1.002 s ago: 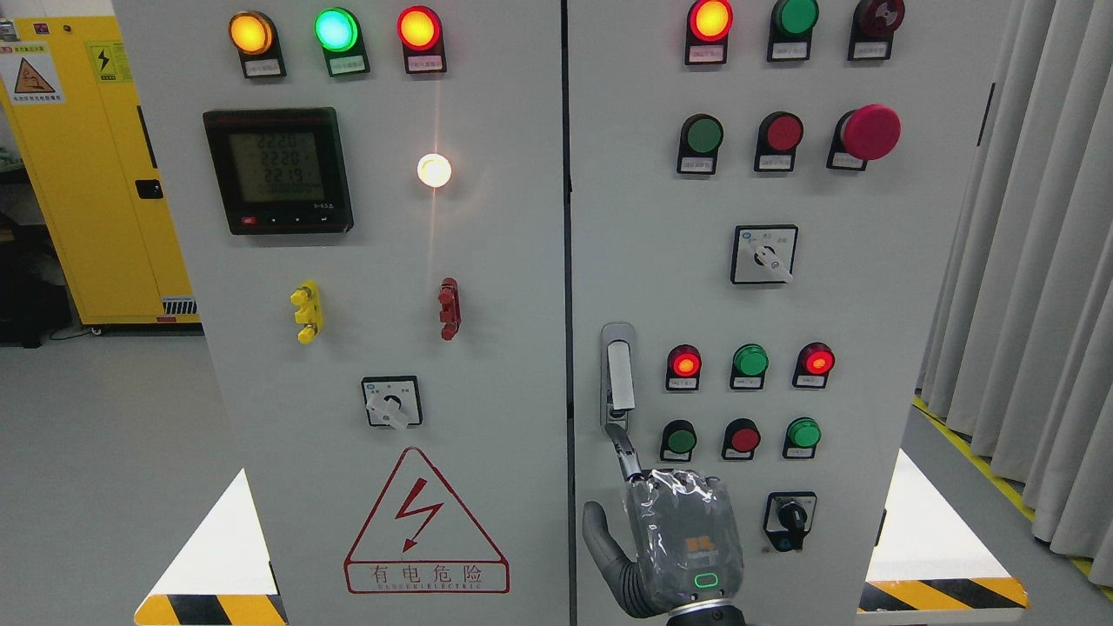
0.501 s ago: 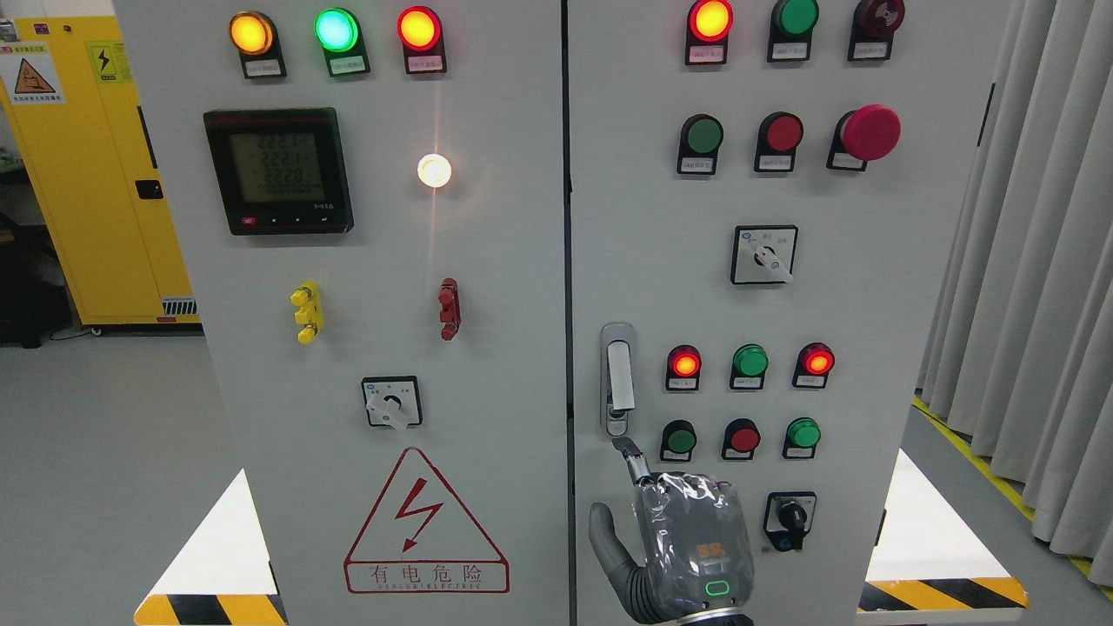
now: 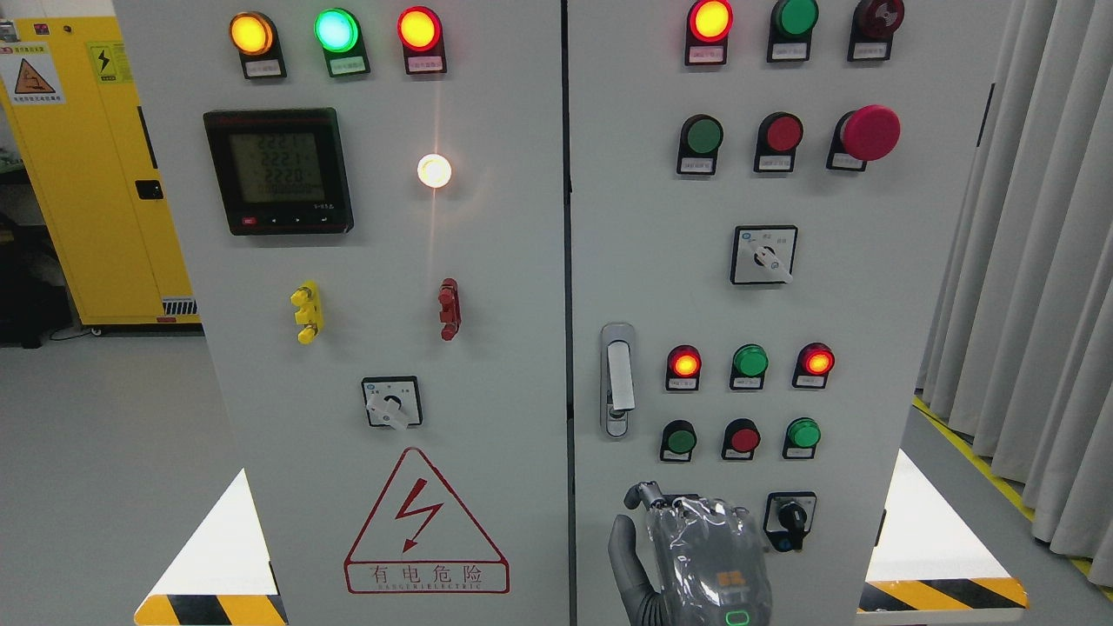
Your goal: Release door handle
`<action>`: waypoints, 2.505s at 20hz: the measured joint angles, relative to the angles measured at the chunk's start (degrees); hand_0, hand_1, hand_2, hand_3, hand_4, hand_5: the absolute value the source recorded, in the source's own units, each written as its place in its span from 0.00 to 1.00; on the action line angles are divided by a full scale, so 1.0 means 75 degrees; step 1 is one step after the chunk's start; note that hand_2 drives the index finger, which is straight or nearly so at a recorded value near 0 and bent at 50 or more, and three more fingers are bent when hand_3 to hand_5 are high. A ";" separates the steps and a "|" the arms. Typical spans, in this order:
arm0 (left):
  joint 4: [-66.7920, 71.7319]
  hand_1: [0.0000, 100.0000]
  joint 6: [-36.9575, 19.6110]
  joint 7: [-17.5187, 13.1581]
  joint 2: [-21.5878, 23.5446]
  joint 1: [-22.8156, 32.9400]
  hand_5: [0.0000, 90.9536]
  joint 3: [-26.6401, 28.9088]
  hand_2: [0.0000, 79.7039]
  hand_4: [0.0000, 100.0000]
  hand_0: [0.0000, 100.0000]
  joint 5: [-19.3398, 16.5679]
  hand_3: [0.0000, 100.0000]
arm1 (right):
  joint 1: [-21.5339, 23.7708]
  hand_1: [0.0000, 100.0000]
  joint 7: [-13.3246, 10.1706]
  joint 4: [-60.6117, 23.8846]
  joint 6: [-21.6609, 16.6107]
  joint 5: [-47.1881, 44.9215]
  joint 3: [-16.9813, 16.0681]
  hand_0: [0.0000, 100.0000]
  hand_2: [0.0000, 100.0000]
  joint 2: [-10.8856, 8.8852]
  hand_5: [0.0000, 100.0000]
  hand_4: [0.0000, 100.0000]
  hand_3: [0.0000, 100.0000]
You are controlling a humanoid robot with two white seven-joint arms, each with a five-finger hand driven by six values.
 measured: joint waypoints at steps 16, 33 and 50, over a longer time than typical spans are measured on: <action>0.0000 0.56 0.0000 0.0000 0.0000 0.0000 0.00 0.0000 0.00 0.00 0.12 0.0000 0.00 | -0.0353 0.18 0.0811 -0.0437 -0.0001 -0.0048 0.0002 0.24 1.00 -0.0030 1.00 1.00 1.00; 0.0000 0.56 0.0000 0.0000 0.0000 0.0000 0.00 0.0000 0.00 0.00 0.12 0.0000 0.00 | -0.1617 0.19 0.0809 0.0227 0.0550 0.0520 0.0012 0.21 1.00 -0.0032 1.00 1.00 1.00; 0.0000 0.56 0.0000 0.0000 0.0000 0.0000 0.00 0.0000 0.00 0.00 0.12 0.0000 0.00 | -0.2387 0.23 0.0872 0.0898 0.0700 0.0580 -0.0133 0.23 1.00 -0.0022 1.00 1.00 1.00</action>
